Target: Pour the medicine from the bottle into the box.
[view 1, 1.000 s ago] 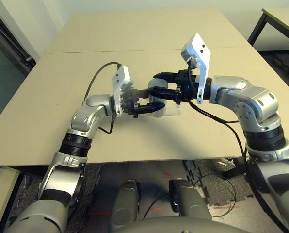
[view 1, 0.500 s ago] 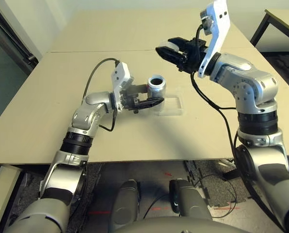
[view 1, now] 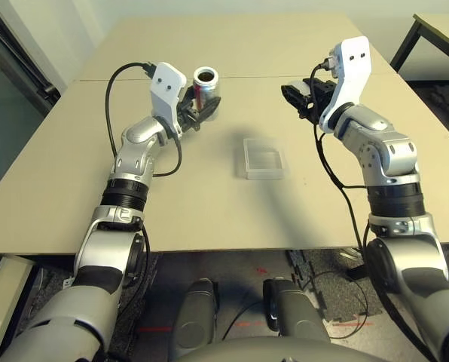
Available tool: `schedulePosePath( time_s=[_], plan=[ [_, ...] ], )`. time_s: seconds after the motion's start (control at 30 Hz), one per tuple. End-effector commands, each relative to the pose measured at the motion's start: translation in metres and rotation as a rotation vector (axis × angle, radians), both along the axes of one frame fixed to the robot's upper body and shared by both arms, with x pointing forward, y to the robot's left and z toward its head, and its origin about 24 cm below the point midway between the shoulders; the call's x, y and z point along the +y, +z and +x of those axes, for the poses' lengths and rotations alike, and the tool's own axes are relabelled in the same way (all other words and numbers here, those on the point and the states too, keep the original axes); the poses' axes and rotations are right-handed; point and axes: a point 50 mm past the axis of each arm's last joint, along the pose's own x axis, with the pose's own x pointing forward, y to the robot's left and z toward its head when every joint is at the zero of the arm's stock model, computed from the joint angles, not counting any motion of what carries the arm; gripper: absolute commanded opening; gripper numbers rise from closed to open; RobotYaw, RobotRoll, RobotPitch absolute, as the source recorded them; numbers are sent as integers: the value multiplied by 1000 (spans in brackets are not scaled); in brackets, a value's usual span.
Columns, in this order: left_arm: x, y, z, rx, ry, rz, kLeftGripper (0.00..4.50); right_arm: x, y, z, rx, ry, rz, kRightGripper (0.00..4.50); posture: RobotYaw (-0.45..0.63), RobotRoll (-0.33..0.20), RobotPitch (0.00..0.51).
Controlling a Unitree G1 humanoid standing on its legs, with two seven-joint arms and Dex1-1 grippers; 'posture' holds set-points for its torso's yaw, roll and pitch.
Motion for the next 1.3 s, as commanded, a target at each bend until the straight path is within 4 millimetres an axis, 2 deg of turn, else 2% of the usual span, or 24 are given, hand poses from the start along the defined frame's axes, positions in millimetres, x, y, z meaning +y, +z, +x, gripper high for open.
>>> schedulePosePath(
  time_s=[0.03, 0.17, 0.33, 0.6, 0.93, 0.97, 1.1, 1.3],
  plan=[
    [-2, -4, 4, 6, 23, 3, 2464, -7, -16, 1, 30, -69, 16, 2588, -26, 0, 93],
    [-7, -15, 6, 37, 56, -14, 2464, -12, -48, -1, 91, -138, 15, 2588, -27, 0, 95],
    [-4, -19, 8, 38, 107, -32, 2464, -16, -67, -1, 88, -183, -33, 2588, -26, 0, 97],
    [9, -28, 8, 50, 230, -78, 2464, -15, -73, 4, 59, -254, -57, 2588, -16, 0, 97],
    [12, -33, 7, 63, 250, -90, 2464, -20, -84, 8, 157, -370, -88, 2588, -8, 0, 97],
    [12, -33, 7, 63, 251, -90, 2464, -20, -85, 8, 163, -378, -88, 3335, -8, 0, 97],
    [12, -33, 7, 63, 252, -93, 2464, -21, -85, 9, 173, -380, -94, 4500, -8, 0, 96],
    [14, -33, 7, 71, 260, -102, 2464, -22, -86, 9, 187, -380, -88, 4500, -12, 0, 93]
  ],
)
